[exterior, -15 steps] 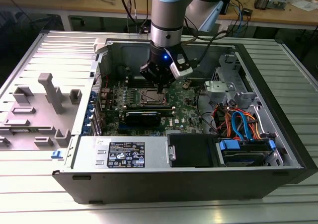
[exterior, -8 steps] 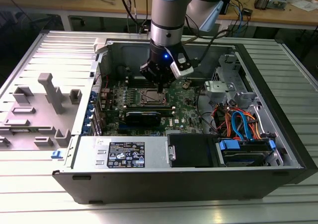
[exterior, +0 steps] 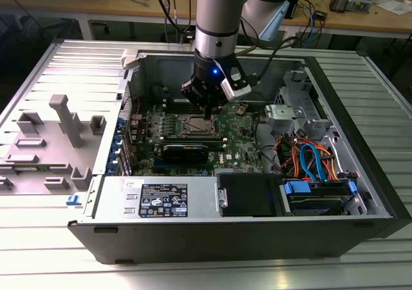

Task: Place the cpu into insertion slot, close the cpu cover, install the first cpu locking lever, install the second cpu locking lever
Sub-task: 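Install the second cpu locking lever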

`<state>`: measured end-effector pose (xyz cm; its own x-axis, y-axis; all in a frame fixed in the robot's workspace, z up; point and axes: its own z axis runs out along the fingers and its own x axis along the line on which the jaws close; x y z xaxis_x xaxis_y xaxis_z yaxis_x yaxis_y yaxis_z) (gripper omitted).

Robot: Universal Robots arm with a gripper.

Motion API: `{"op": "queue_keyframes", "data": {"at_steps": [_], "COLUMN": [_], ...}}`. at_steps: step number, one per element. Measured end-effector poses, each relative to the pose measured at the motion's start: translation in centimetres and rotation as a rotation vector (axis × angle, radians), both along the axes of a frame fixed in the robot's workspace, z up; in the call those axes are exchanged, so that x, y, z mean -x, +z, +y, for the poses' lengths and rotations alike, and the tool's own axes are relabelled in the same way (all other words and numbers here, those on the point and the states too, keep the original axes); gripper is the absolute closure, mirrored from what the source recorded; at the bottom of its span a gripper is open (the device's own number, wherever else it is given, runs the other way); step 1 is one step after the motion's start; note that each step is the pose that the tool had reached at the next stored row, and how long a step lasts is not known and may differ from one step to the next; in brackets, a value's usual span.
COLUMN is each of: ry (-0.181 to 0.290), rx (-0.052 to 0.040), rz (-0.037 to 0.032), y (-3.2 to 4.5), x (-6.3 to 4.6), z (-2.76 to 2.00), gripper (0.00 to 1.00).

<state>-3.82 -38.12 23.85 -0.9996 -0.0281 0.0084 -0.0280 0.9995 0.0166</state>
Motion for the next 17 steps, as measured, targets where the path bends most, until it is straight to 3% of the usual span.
{"op": "queue_keyframes", "data": {"at_steps": [17], "ry": [0.0], "rx": [-0.0076], "rz": [0.0], "y": [0.0], "x": [0.0], "z": [0.0], "gripper": [0.89]}}
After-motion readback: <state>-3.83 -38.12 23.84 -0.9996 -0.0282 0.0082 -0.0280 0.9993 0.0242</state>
